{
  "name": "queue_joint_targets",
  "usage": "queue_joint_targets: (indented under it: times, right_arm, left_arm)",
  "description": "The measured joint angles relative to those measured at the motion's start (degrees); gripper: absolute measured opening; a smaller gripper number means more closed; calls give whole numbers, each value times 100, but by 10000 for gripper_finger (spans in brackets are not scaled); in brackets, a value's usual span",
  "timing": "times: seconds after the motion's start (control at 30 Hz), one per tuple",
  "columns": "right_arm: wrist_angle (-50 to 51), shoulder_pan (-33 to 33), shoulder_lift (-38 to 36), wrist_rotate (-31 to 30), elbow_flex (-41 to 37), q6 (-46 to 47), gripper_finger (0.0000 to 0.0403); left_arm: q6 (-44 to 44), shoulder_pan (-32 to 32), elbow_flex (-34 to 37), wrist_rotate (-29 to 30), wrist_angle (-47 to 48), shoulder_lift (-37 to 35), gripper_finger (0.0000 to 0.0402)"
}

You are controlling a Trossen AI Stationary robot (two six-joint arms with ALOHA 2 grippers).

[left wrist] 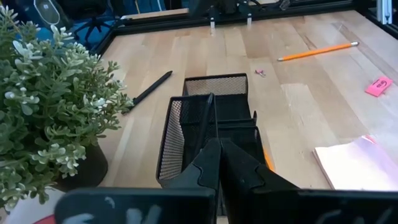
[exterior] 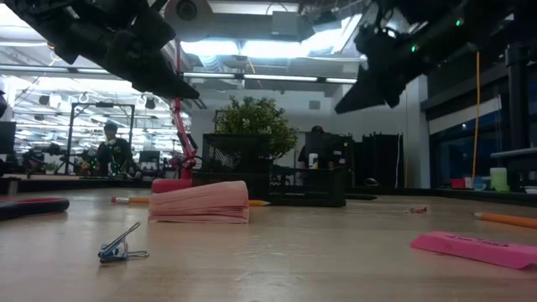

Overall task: Pick and place office supplies into organizer
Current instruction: Put the black pen into the black desk organizer

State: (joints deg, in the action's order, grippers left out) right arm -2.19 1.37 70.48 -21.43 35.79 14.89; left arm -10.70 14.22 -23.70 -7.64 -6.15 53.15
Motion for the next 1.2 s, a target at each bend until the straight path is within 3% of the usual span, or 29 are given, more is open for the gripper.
queue_joint_targets:
  times: [0.27,0.53,0.87,1.2]
  right_arm:
    - [-24,280,2,-157,93,36,3]
    - [989,589,130,-203,508,437,2]
    - [2068,1325,1038,799,1240,122,1]
    - [2531,1820,1337,907,1992,-749,50]
  left_arm:
    - [-9,2,0,0,0,0,3]
    - [-13,2,0,2,2,0,3]
    - [-13,2,0,2,17,0,3]
    - [-13,2,0,2,53,0,3]
